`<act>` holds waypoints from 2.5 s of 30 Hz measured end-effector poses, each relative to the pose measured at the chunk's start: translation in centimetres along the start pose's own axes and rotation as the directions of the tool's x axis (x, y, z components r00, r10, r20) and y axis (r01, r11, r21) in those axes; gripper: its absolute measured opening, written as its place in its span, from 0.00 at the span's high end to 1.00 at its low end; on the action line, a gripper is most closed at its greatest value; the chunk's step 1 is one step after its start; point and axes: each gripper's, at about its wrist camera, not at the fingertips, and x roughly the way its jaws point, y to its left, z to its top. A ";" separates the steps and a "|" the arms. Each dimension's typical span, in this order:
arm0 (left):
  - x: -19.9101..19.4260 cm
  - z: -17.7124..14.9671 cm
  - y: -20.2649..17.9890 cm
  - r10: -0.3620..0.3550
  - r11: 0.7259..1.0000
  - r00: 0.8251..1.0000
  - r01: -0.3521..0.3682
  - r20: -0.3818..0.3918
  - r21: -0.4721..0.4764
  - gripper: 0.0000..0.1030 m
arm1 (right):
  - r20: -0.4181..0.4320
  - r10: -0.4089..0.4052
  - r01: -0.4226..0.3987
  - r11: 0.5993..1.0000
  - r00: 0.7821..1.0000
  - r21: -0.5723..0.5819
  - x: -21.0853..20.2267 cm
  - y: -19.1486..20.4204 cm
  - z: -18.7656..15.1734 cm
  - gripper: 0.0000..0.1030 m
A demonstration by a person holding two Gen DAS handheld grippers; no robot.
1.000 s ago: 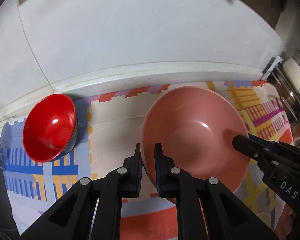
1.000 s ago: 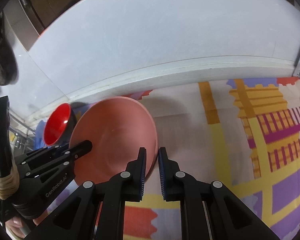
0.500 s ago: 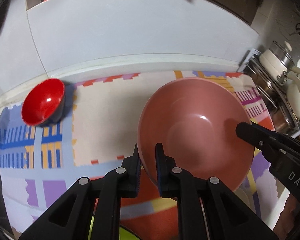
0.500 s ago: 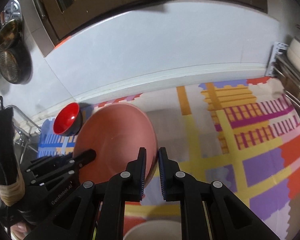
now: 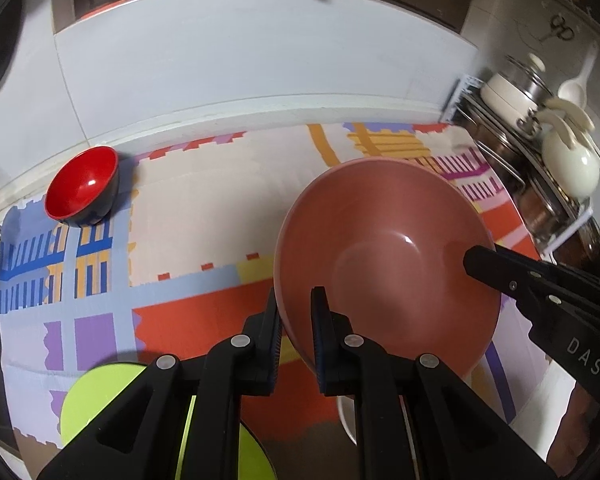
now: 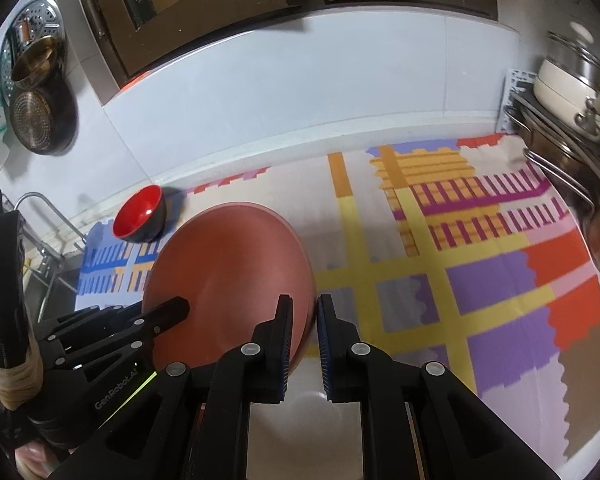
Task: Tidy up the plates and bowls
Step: 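Lift the pink bowl and carry it toward the white bowl, then lower the pink bowl into the white bowl and open both grippers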
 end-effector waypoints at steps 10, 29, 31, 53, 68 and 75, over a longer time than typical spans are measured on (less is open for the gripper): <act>-0.3 -1.9 -2.3 -0.005 0.997 1.000 0.007 -0.026 0.072 0.85 | -0.036 -0.027 0.027 1.000 0.999 0.001 -1.3 -1.3 -2.6 0.86; 1.5 -5.1 -4.5 -0.021 0.990 0.991 0.040 -0.135 0.135 0.85 | -0.155 -0.048 0.053 0.998 0.987 0.031 -0.5 -3.7 -7.2 0.86; 1.7 -5.2 -4.6 -0.019 0.990 0.990 0.039 -0.143 0.138 0.85 | -0.165 -0.050 0.056 0.998 0.985 0.029 -0.4 -3.8 -7.4 0.86; 2.6 -5.9 -5.2 -0.030 0.987 0.986 0.055 -0.167 0.149 0.75 | -0.224 -0.038 0.045 0.999 0.974 0.026 0.6 -4.4 -9.0 0.86; 1.3 -5.8 -4.5 0.001 0.989 0.993 0.017 -0.122 0.149 0.36 | -0.207 -0.066 0.066 0.998 0.976 -0.005 0.3 -4.0 -8.8 0.68; 0.0 -5.1 -3.4 0.036 0.991 0.997 -0.027 -0.064 0.130 0.33 | -0.170 -0.063 0.059 0.998 0.983 -0.032 -0.3 -3.2 -7.9 0.68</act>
